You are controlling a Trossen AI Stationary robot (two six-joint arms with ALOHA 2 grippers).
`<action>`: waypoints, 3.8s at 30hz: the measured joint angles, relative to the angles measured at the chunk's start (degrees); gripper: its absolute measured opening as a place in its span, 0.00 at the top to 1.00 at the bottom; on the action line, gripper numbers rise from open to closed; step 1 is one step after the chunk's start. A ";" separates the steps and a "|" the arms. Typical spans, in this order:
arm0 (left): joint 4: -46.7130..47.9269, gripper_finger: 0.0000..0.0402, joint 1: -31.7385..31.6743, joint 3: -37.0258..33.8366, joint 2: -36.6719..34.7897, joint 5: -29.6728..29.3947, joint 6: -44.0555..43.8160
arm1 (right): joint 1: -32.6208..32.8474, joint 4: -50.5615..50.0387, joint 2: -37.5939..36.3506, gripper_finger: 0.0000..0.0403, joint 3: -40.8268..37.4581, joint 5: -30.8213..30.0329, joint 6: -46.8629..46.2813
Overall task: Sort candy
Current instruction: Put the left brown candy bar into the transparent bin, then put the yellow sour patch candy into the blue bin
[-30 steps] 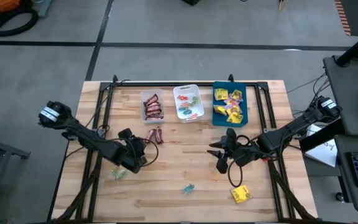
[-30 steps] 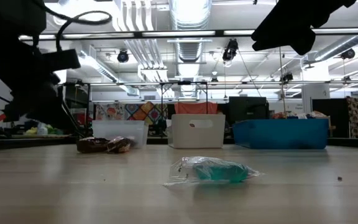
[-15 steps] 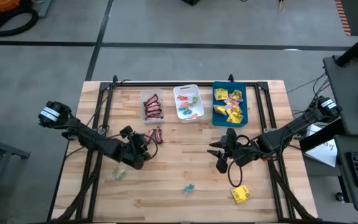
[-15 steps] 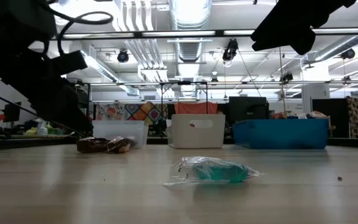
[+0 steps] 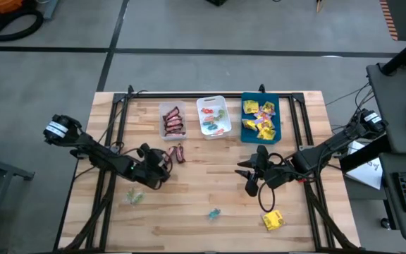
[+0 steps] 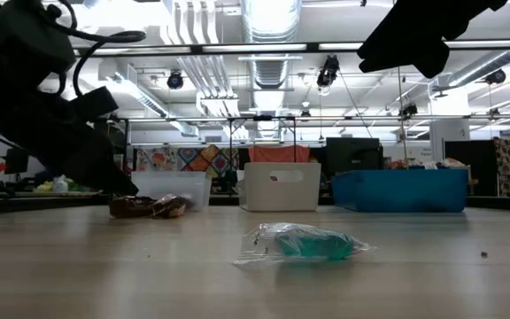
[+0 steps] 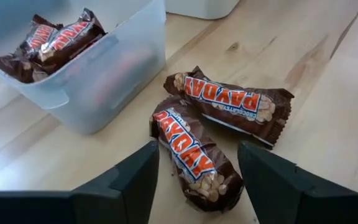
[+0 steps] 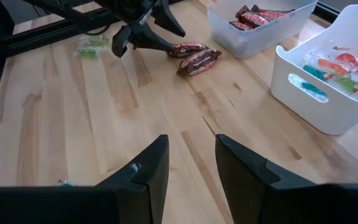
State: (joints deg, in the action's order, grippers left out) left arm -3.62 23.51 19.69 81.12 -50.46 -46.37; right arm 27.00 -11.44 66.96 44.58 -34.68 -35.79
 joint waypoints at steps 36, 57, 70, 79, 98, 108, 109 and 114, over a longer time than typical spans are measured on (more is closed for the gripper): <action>-9.89 0.91 -0.62 -1.27 -9.99 -3.63 13.18 | 0.00 0.53 0.00 0.69 -0.13 0.02 -0.24; -7.57 0.91 -57.16 2.28 -18.97 53.08 55.89 | -0.01 1.31 0.00 0.69 -0.13 0.03 -0.25; 7.15 0.91 -69.74 16.03 -3.23 72.15 81.36 | -0.01 1.31 0.00 0.69 -0.43 0.04 -0.26; 9.37 0.91 -71.19 22.21 6.81 71.96 82.49 | -0.02 1.51 0.00 0.69 -2.30 0.04 -2.31; 20.07 0.68 -71.91 28.36 9.39 67.52 80.20 | -0.02 1.94 0.02 0.69 -3.76 0.07 -4.26; 27.35 0.56 -71.91 28.47 4.39 67.32 80.30 | -0.02 3.54 0.02 0.69 -3.78 0.80 -5.01; 28.80 0.56 -71.91 28.65 3.39 67.34 80.22 | -0.02 3.58 0.02 0.69 -3.76 1.55 -5.53; 34.39 0.56 -71.89 29.34 -3.75 69.49 76.66 | -0.02 3.25 0.02 0.69 -2.76 9.29 -8.09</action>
State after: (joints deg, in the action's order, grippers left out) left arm 30.76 -48.38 49.03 77.38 19.03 30.29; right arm 26.98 -8.19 66.98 41.82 -25.38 -43.88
